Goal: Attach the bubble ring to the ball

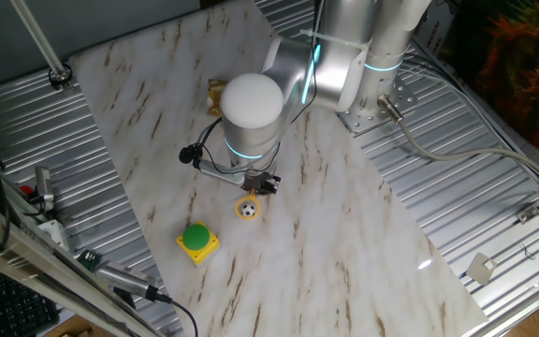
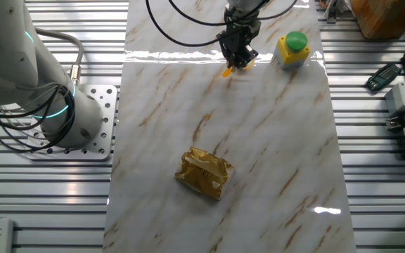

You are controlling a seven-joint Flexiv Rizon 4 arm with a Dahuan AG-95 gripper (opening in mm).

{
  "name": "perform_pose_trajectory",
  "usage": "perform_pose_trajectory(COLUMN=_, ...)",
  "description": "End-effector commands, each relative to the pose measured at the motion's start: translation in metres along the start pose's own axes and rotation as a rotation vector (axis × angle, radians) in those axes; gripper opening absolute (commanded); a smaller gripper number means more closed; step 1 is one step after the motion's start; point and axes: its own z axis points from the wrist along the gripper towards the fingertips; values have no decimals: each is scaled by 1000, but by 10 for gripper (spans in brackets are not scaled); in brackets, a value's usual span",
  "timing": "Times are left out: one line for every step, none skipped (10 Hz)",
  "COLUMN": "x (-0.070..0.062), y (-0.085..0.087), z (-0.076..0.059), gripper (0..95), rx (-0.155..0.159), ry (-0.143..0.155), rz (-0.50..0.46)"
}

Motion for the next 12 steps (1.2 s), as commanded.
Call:
perform_pose_trajectory(x=0, y=0, z=0, gripper=0, rx=5, ry=7, rz=1)
perform_pose_trajectory(x=-1, y=0, z=0, gripper=0, rx=8, ry=10, rz=0)
perform_pose_trajectory(x=-1, y=0, z=0, gripper=0, rx=9, ry=11, rz=-1)
perform_pose_trajectory(x=-1, y=0, z=1, gripper=0, rx=10, ry=12, rz=-2)
perform_pose_trajectory(x=-1, y=0, z=1, gripper=0, rx=10, ry=12, rz=-2)
perform_pose_trajectory(x=-1, y=0, z=1, gripper=0, rx=10, ry=12, rz=-2)
perform_pose_trajectory(x=-1, y=0, z=1, gripper=0, rx=11, ry=12, rz=-3)
perform_pose_trajectory(x=-1, y=0, z=1, gripper=0, rx=11, ry=12, rz=-3)
perform_pose_trajectory(x=-1, y=0, z=1, gripper=0, rx=10, ry=11, rz=-3)
perform_pose_trajectory(x=-1, y=0, z=1, gripper=0, rx=11, ry=10, rz=-4)
perform_pose_trajectory(x=-1, y=0, z=1, gripper=0, rx=10, ry=10, rz=-4)
perform_pose_trajectory(x=-1, y=0, z=1, gripper=0, rx=10, ry=9, rz=-4)
